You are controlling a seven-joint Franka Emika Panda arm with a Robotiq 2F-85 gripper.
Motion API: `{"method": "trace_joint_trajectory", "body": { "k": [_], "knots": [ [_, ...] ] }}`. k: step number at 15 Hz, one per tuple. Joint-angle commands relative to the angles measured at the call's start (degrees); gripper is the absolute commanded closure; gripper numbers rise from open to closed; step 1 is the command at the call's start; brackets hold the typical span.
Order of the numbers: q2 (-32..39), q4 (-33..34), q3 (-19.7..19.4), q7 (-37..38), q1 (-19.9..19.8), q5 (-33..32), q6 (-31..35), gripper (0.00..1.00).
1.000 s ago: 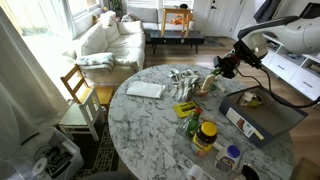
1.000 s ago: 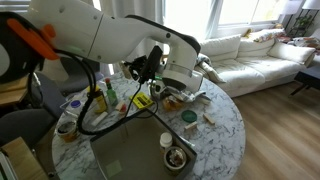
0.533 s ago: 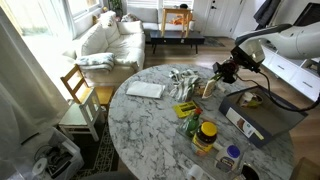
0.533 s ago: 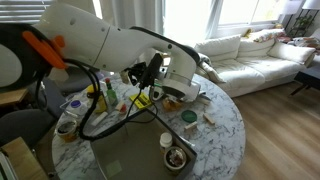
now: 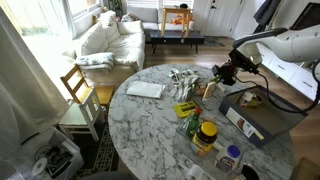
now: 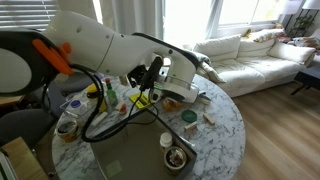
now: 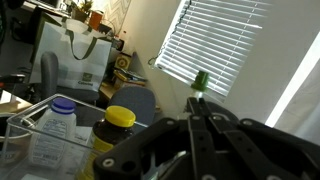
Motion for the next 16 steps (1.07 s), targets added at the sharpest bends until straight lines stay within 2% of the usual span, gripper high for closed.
{"method": "trace_joint_trajectory", "body": {
  "k": [1,5,10,16],
  "knots": [
    [-0.38,-0.33,2.35,0.19,-1.41,-1.46,1.09,0.99],
    [2.04,1.23,3.17,6.98,-2.53,0.24,1.11,1.0],
    [5.29,6.09,0.55,14.84,-1.27,2.0,2.14,1.0],
    [12.88,20.23,1.3,21.65,-1.24,-0.08,2.11,1.0]
  ]
}}
